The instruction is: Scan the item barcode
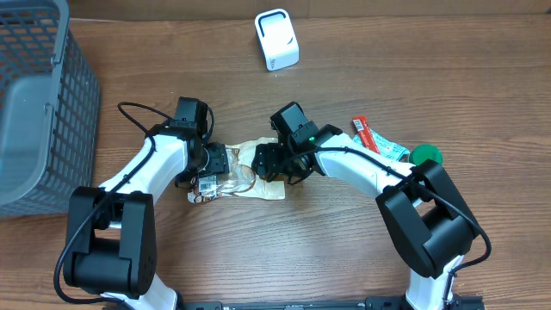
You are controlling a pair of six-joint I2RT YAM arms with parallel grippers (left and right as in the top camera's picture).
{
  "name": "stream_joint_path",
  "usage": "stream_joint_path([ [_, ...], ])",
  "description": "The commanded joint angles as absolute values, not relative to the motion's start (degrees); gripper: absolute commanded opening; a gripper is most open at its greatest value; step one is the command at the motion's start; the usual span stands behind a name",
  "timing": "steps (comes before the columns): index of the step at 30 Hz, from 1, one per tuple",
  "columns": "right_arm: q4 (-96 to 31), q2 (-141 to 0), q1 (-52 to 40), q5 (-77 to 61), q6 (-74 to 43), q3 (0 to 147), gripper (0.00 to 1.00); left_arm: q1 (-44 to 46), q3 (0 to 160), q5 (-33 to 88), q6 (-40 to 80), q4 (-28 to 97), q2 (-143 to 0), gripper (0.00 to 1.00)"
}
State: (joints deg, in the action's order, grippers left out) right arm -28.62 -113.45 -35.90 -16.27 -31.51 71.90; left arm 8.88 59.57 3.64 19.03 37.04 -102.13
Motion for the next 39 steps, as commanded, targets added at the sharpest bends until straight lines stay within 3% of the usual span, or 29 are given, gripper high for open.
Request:
stream_joint_path([
  [1,-28.29,-115.96,-36.05,-19.57,-31.46,72.75,0.83,8.69,59.18,4.1,17.52,37.04,-102.54,0.69],
  [10,-23.88,-120.92,-36.05,-32.58,-33.19,72.71,0.87,8.69,59.18,4.12,16.67,37.26,-102.54,0.69],
  [15,-19.0,-121.58,-36.05,-38.0,-33.21,72.71,0.76,8.69,59.18,4.1,16.64,37.26,-102.54,0.69],
  [22,-17.06,-121.64,-36.05,-38.63,-34.61,72.71,0.52,8.69,59.18,4.1,16.67,37.26,-102.54,0.69],
  [27,-17.26,-121.64,-36.05,-37.12,-34.0,72.71,0.25,8.67,59.31,4.08,16.71,37.19,-102.5,0.73],
  [39,-18.09,-121.64,-35.99,-35.68,-34.02,72.71,0.11,4.43,66.57,3.73,16.69,38.63,-95.92,0.78],
])
